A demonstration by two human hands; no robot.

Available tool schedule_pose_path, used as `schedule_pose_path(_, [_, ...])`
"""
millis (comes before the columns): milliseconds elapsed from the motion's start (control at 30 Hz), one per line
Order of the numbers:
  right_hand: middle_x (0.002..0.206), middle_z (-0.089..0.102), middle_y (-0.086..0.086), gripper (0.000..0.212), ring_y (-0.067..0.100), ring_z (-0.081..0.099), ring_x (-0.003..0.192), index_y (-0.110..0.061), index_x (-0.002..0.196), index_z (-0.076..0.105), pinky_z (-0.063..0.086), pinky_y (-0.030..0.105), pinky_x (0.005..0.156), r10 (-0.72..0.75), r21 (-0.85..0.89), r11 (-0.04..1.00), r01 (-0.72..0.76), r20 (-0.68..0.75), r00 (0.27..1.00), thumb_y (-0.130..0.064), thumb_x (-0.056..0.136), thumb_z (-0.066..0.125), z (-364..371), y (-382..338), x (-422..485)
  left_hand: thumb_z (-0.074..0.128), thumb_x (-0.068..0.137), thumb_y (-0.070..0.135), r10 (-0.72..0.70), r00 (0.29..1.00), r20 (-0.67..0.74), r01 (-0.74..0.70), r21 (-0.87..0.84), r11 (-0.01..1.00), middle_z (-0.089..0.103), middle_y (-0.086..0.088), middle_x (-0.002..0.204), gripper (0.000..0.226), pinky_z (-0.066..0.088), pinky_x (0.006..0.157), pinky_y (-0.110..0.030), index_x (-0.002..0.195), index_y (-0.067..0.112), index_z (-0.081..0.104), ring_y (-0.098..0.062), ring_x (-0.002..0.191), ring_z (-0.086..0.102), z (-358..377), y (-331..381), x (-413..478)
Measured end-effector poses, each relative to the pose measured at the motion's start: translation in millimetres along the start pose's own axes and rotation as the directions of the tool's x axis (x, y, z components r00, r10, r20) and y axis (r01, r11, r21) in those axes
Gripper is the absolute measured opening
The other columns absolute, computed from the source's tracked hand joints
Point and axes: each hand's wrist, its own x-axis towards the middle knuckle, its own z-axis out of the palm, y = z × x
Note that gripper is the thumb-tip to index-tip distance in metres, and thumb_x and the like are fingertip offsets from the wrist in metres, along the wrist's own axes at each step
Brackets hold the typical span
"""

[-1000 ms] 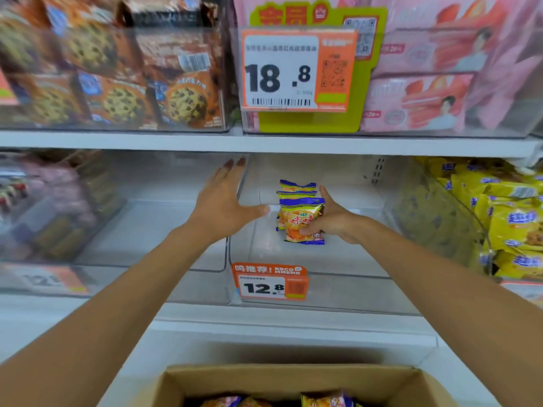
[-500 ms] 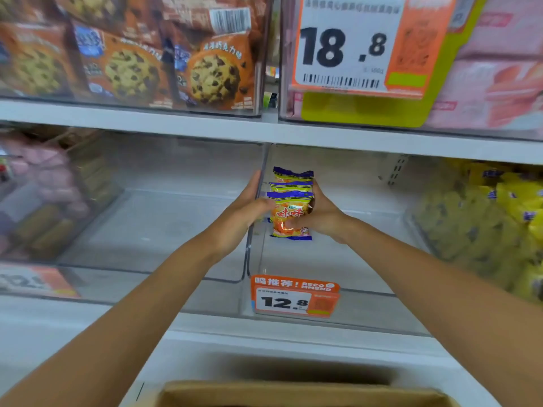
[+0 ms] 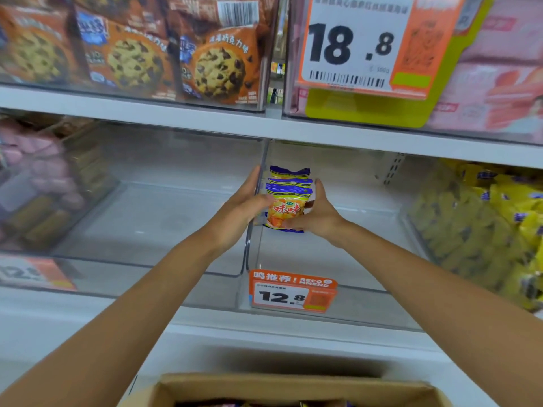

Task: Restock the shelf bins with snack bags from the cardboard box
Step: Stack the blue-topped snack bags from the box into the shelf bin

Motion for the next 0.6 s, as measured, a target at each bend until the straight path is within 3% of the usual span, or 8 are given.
schedule_pose_path(67, [0.109,0.051,-0.005,0.120,0.007,0.054,0.098,-0.023,0.153,-0.003,0.048,0.022,0.081,-0.023,-0.029,0.999,0.022,-0.032,0.999,0.003,0.072,0.081,-2,-4,-5,0.045,0.102,0.026,-0.008,1.000,-0.007,0.008,0.024,1.000,0.054,0.028,0.121,0.057,0.048,0.087,-0.009,0.147,0.043,0.016,0.010,0.106,0.058,-1,0,-3])
schedule_pose_path(133, [0.127,0.047,0.002,0.115,0.013,0.051,0.109,-0.025,0.154,0.007,0.050,0.023,0.083,-0.137,-0.168,0.978,0.124,-0.066,0.988,-0.001,0.071,0.083,-1,-4,-7,0.054,0.092,0.049,-0.011,1.000,-0.025,0.013,0.075,0.997,0.050,0.022,0.139,0.072,0.042,0.108,-0.027,0.151,0.047,0.014,-0.001,0.126,0.050,-5,1,-7])
schedule_pose_path(200, [0.137,0.040,0.007,0.103,0.015,0.050,0.114,-0.026,0.153,0.019,0.048,0.023,0.089,-0.207,-0.356,0.917,0.181,-0.036,0.978,-0.006,0.074,0.082,2,-4,-10,0.059,0.082,0.059,-0.004,1.000,-0.007,0.005,0.147,0.989,0.039,0.021,0.150,0.081,0.033,0.116,-0.042,0.148,0.055,0.012,-0.008,0.139,0.039,-10,1,-14])
schedule_pose_path(333, [0.144,0.030,0.010,0.083,0.025,0.048,0.125,-0.023,0.151,0.028,0.045,0.035,0.105,-0.189,-0.507,0.847,0.160,-0.006,0.982,-0.012,0.083,0.075,1,-3,-10,0.060,0.081,0.055,-0.015,0.999,0.052,0.001,0.273,0.962,0.035,0.022,0.151,0.085,0.031,0.113,-0.034,0.149,0.053,0.011,-0.007,0.139,0.033,-12,7,-30])
schedule_pose_path(600, [0.146,0.031,0.010,0.095,0.024,0.044,0.129,-0.026,0.153,0.023,0.043,0.033,0.105,-0.124,-0.531,0.840,0.113,0.016,0.992,-0.014,0.078,0.080,-1,-4,-5,0.059,0.073,0.055,0.016,1.000,-0.002,-0.014,0.358,0.934,0.042,0.026,0.131,0.081,0.041,0.105,-0.035,0.143,0.056,0.019,-0.004,0.122,0.042,-9,13,-36])
